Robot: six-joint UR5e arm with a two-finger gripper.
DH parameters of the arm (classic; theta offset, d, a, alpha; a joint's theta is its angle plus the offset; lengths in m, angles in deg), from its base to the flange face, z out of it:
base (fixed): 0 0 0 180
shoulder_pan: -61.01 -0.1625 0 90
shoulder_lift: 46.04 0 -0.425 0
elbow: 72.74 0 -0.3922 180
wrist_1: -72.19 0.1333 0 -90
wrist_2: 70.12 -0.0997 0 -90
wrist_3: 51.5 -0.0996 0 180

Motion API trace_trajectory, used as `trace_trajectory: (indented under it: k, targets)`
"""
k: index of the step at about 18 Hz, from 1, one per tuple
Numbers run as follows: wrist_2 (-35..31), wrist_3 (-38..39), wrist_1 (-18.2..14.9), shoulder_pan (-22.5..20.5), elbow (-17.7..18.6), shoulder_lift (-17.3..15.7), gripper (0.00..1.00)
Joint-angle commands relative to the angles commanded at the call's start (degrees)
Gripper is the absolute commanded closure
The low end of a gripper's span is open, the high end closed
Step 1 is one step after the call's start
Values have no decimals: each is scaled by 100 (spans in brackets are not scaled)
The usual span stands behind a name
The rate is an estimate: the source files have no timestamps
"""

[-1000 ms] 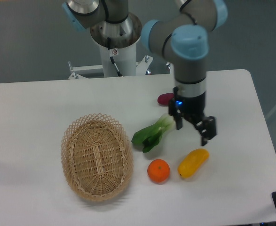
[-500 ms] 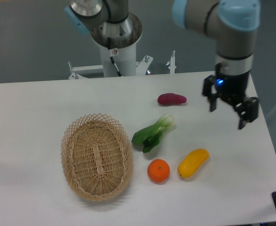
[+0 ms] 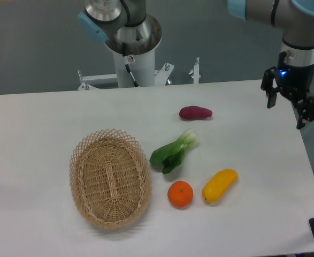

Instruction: Place the green vegetable on the table

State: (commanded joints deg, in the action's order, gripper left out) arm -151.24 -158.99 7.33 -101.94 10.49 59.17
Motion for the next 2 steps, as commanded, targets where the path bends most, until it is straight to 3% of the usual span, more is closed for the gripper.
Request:
trace_trajectory:
  k: [2]
  targets:
    - [79,18,0,0,0,-9,0]
